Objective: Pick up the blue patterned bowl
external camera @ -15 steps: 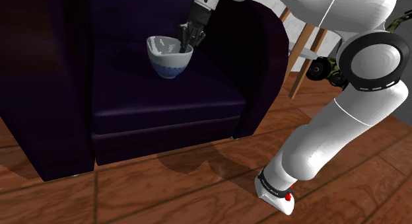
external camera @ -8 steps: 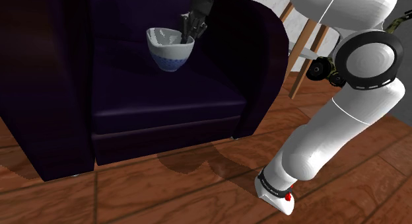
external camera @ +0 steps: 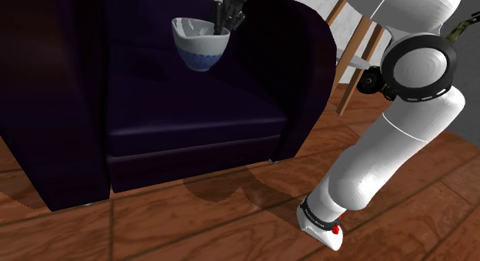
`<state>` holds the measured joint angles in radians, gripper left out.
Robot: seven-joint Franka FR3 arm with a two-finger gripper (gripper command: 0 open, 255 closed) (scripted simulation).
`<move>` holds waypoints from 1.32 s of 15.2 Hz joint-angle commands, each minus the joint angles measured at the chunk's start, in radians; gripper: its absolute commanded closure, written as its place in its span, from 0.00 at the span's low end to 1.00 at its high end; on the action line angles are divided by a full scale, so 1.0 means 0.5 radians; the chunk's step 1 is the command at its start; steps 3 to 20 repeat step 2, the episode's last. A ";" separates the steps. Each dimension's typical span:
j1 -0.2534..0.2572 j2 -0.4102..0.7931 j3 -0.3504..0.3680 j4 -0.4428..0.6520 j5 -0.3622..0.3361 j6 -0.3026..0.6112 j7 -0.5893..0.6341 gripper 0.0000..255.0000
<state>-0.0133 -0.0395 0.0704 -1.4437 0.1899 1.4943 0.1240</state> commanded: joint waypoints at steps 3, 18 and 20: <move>0.001 0.013 0.001 0.052 0.000 -0.036 0.009 1.00; 0.001 0.013 0.001 0.052 0.000 -0.036 0.009 1.00; 0.001 0.013 0.001 0.052 0.000 -0.036 0.009 1.00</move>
